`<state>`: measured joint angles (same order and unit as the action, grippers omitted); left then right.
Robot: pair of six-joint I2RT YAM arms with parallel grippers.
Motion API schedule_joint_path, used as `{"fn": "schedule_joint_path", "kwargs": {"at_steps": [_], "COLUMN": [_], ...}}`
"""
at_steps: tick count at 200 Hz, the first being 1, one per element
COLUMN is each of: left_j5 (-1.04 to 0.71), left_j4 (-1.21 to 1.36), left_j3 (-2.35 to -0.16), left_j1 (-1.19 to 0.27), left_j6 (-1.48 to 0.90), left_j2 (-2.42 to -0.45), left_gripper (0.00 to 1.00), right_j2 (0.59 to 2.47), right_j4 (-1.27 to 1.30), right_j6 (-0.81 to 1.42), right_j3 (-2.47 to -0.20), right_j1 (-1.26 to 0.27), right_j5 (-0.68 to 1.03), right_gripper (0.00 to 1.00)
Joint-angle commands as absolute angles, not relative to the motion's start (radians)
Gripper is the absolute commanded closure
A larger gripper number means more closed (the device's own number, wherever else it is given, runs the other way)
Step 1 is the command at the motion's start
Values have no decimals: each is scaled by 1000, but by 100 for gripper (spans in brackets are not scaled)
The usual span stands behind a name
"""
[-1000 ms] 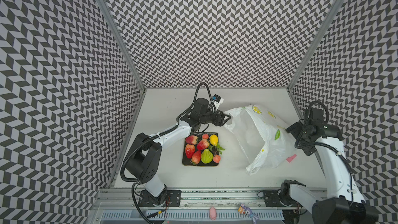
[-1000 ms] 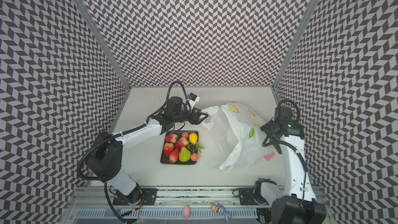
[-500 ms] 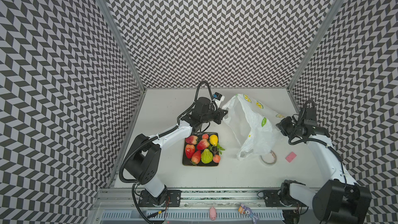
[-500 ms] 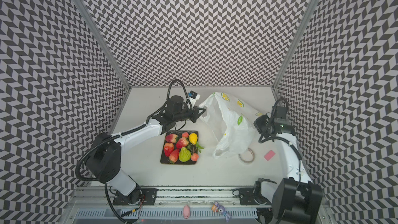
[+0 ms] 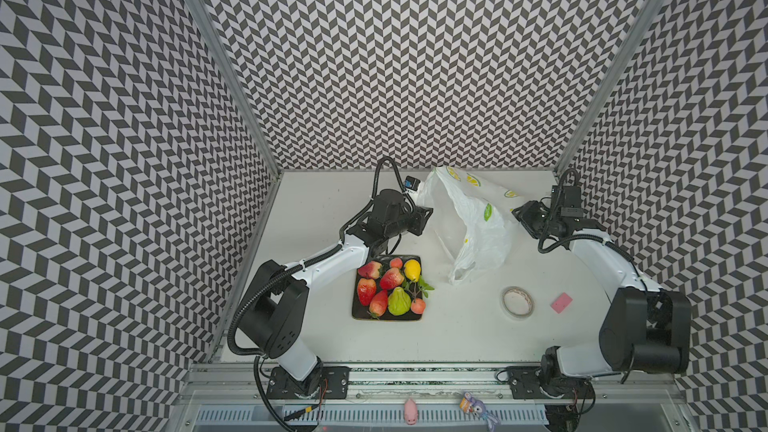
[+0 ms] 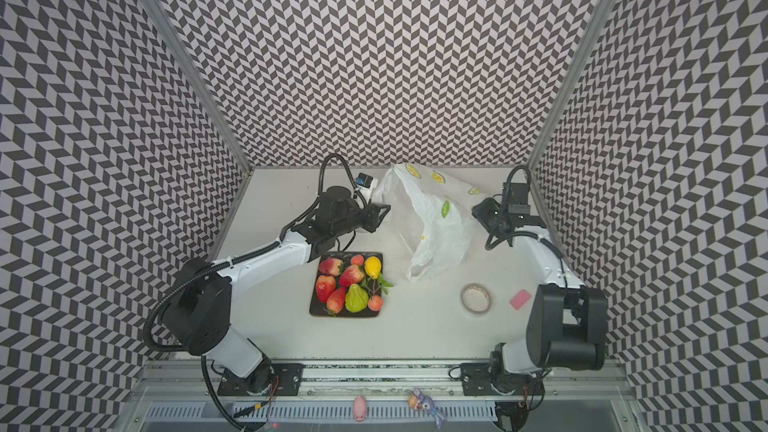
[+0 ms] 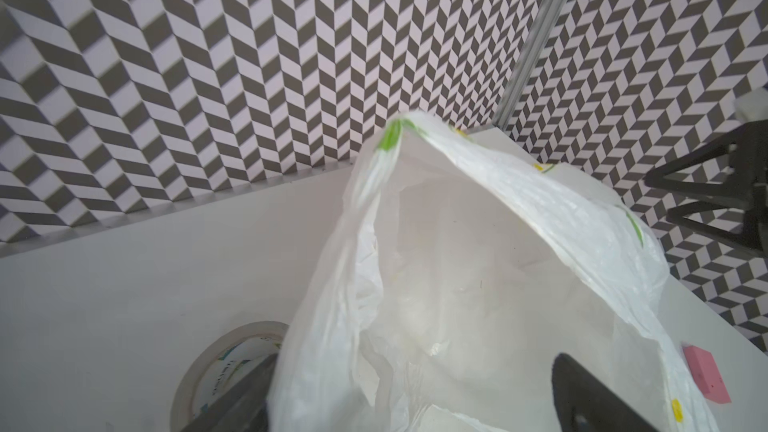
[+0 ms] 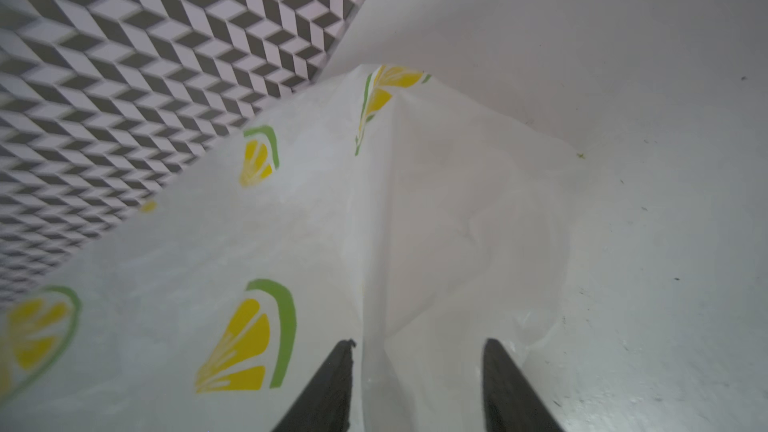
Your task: Take the fake fruits out of the plastic bag
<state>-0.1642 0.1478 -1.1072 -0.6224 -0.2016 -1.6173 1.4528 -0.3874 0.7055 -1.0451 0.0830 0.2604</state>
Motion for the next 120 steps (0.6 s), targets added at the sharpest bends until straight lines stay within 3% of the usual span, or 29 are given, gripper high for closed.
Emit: {"fn": "schedule_joint_path", "kwargs": {"at_steps": [1, 4, 13, 44, 74, 96, 120], "left_j5": [-98, -92, -71, 58, 378, 514, 431], "left_j4": [139, 136, 127, 70, 54, 94, 138], "left_j3": [-1129, -1133, -1137, -1137, -1054, -922, -772], "left_j1": [-630, -630, -630, -630, -615, -514, -291], "left_j6": [-181, -177, -173, -174, -204, -206, -191], "left_j2": [-1576, -1569, -1540, -1406, -1232, -1121, -1059], "left_gripper": [22, 12, 1, 0, 0, 0, 0], "right_j2": [1397, 1384, 1342, 1166, 1001, 901, 954], "right_j4": [-389, -399, -436, -494, -309, 89, 401], "right_j6": [664, 661, 661, 573, 472, 279, 197], "right_j3": [-1074, -1078, -1087, -1054, -860, -597, -417], "right_j1": [94, 98, 108, 137, 137, 133, 122], "right_j5": [156, 138, 74, -153, -383, -302, -167], "right_gripper": [30, 27, 23, 15, 16, 19, 22]}}
